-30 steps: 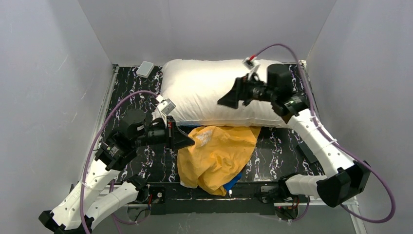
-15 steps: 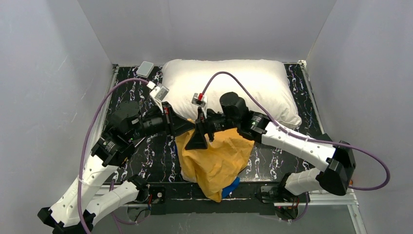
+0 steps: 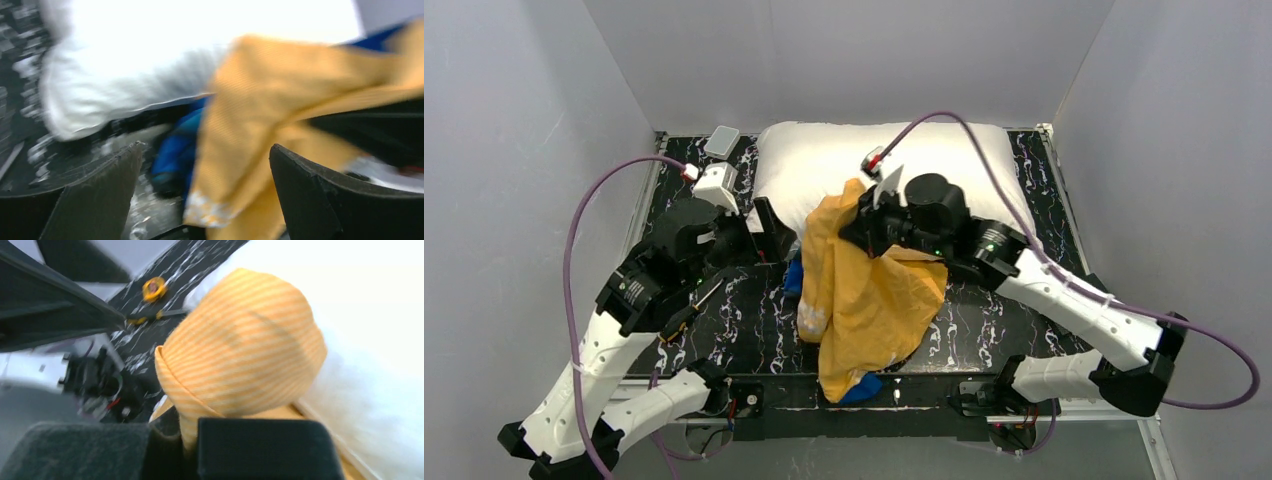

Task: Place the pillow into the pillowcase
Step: Move the pillow to the corner of the board.

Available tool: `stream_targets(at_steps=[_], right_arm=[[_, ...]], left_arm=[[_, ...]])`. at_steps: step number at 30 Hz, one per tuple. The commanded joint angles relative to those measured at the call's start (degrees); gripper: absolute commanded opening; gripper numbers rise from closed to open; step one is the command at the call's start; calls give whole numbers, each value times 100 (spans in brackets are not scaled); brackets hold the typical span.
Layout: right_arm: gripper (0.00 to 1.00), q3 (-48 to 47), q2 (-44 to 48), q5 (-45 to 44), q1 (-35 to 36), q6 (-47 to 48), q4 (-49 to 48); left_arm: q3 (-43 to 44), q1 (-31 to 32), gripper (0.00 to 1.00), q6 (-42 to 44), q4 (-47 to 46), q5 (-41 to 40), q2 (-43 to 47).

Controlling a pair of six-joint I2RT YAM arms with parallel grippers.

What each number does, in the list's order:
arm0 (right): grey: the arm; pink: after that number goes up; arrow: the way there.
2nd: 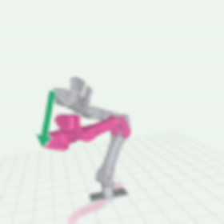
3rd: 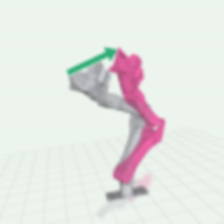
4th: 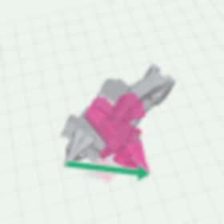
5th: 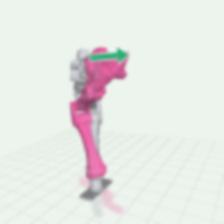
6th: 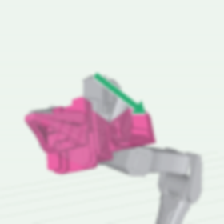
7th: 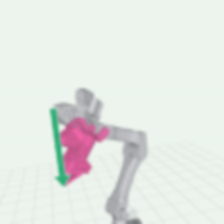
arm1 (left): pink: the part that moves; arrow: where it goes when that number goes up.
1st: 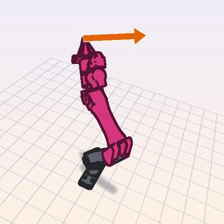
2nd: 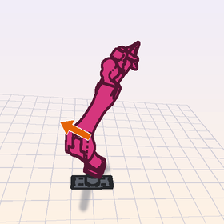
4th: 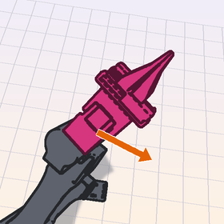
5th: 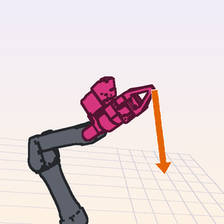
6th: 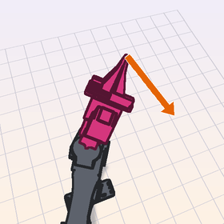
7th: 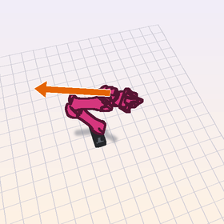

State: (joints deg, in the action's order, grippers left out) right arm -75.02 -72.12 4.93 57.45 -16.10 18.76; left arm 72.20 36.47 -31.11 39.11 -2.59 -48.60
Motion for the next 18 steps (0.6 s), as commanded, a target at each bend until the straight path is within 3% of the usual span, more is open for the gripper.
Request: stream_targets(at_steps=[1, 6, 9, 14, 18], right_arm=[[1, -947, 492, -2493, -23, 32, 739], [1, -1725, 275, -2888, -32, 316, 1336], [1, -2190, -19, -2879, -30, 353, 1777], [1, -2448, -189, -2583, -32, 271, 1942], [1, -2444, -107, -2467, -32, 146, 1861]], left_arm=[[311, -246, 98, -52, 1734, -2208, -576], [115, -1476, 98, 63, 1623, -822, -1380], [-240, -2140, 98, 170, 1020, 619, -1942], [-353, -2252, 98, 145, -646, 2382, -3242], [421, -2079, 81, -248, -1606, 3465, -4605]])
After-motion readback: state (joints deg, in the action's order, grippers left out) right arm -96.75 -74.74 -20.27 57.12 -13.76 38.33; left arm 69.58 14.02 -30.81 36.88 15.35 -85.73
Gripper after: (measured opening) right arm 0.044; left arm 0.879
